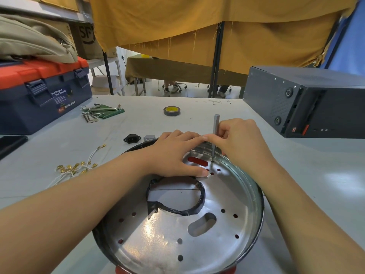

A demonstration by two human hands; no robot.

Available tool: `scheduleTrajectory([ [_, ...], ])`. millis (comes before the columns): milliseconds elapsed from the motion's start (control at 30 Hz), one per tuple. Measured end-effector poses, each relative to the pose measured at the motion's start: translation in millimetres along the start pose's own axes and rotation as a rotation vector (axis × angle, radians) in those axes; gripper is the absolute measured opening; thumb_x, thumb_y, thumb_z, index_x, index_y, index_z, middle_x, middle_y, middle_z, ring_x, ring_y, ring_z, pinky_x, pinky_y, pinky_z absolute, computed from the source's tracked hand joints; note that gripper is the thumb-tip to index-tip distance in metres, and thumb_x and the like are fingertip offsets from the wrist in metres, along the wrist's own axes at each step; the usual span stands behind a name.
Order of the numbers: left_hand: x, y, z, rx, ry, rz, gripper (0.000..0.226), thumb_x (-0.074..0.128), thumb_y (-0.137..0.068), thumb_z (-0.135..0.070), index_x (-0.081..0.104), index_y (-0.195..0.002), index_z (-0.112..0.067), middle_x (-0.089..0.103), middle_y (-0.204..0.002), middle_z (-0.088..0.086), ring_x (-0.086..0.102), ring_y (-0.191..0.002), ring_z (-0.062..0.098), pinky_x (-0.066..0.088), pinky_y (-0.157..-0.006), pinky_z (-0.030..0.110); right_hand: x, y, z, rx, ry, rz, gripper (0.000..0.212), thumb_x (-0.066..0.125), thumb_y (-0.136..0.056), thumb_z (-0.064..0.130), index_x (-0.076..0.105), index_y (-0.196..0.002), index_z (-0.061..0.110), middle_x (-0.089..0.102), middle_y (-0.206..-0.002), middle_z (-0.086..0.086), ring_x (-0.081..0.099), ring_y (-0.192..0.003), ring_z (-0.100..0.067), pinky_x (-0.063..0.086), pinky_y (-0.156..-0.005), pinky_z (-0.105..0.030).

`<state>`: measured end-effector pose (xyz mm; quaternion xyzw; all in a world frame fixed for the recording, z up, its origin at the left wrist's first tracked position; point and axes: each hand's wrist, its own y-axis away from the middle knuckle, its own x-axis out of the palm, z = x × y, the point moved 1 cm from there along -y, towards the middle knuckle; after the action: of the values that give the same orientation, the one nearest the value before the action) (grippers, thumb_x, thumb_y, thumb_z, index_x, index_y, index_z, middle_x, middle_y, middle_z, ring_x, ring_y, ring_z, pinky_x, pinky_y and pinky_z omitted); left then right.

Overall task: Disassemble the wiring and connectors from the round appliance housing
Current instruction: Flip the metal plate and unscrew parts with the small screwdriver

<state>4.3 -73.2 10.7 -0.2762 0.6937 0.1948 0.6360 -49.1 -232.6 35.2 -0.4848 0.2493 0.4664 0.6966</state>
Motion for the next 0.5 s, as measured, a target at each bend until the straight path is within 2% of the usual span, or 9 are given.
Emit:
scheduleTrajectory([
  [133,0.5,-0.8,0.7,0.005,0.004,-0.004,0.079,0.047,-0.079,-0.071,0.018,-0.145,-0.039,0.026,-0.15,-0.012,0.028,-0.129,0.015,0.018,-0.107,0.035,-0.2,-0.2,2.8,-0.003,-0.015,0.035,0.027,0.062,-0.089,0.038,0.066,-0.083,0.012,0.064,-0.072,-0.004,0.06,-0.067,-0.017,0.049,-0.064,-0.025],
  [267,0.9,-0.7,1.5,0.002,0.01,0.004,0.082,0.046,-0.079,-0.071,0.014,-0.147,-0.039,0.025,-0.15,-0.011,0.027,-0.13,0.016,0.017,-0.108,0.035,-2.6,1.2,1.3,-0.011,-0.043,0.134,0.024,0.056,-0.095,0.032,0.063,-0.086,0.012,0.067,-0.07,-0.005,0.061,-0.064,-0.013,0.045,-0.06,-0.02],
  [400,1.4,-1.0,2.1,0.001,0.012,0.006,0.082,0.046,-0.079,-0.071,0.012,-0.147,-0.04,0.025,-0.151,-0.011,0.026,-0.13,0.017,0.017,-0.107,0.035,-5.4,0.4,-2.4,-0.032,-0.095,0.203,0.027,0.053,-0.096,0.031,0.056,-0.072,0.02,0.064,-0.067,-0.001,0.057,-0.059,-0.006,0.04,-0.052,-0.011],
  [500,1.6,-0.9,2.4,0.009,0.009,0.001,0.082,0.046,-0.079,-0.071,0.012,-0.147,-0.04,0.025,-0.15,-0.011,0.027,-0.129,0.016,0.017,-0.105,0.034,-8.7,0.3,-5.2,-0.055,-0.194,0.254,0.032,0.054,-0.096,0.032,0.051,-0.065,0.026,0.058,-0.059,0.005,0.053,-0.048,0.0,0.038,-0.049,-0.007],
])
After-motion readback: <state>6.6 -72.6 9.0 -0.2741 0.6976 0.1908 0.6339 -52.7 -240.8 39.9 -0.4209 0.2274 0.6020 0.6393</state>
